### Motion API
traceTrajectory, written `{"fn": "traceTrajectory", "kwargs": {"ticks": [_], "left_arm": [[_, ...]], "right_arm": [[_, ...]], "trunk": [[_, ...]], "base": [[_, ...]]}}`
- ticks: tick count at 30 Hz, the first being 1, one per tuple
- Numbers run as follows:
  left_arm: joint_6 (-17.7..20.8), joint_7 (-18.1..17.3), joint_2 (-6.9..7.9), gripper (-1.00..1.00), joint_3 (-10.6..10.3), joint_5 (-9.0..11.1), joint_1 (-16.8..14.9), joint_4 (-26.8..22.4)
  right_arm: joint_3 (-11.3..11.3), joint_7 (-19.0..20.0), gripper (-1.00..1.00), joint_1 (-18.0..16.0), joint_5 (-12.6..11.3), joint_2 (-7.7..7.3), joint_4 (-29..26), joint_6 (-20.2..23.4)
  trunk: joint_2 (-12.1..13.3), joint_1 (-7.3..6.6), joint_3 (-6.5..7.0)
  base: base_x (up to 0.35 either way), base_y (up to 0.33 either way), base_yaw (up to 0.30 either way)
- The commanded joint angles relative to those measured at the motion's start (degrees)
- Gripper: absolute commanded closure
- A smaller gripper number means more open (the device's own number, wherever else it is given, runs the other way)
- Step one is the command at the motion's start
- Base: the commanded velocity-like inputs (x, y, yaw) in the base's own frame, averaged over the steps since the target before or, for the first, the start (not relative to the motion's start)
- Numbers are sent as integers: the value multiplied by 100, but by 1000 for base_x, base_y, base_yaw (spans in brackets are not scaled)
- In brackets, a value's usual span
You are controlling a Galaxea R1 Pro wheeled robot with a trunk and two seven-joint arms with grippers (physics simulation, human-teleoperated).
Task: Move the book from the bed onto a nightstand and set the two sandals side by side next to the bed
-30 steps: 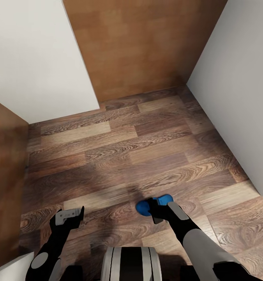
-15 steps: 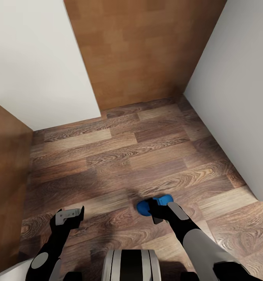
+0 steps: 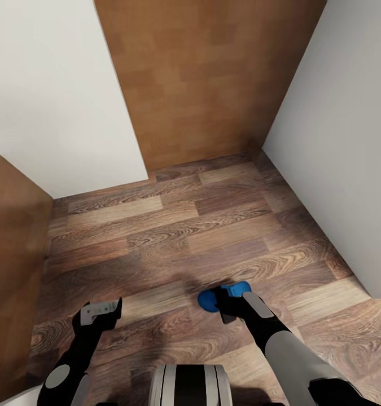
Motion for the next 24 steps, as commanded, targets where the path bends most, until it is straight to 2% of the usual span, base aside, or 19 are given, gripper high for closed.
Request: {"fn": "traceTrajectory", "kwargs": {"ticks": [1, 22, 24], "left_arm": [[30, 12, -3, -100, 0, 35, -1, -9], [31, 12, -2, -100, -2, 35, -1, -9], [34, 12, -3, -100, -2, 35, -1, -9]], "right_arm": [[21, -36, 100, 1, -25, -3, -9, 5], [52, -47, 100, -2, 2, 2, -9, 31], [375, -48, 100, 0, 131, 3, -17, 68]], "trunk": [[0, -3, 19], [28, -57, 485], [31, -62, 529]], "base": [[0, 0, 0], [0, 0, 0], [0, 0, 0]]}}
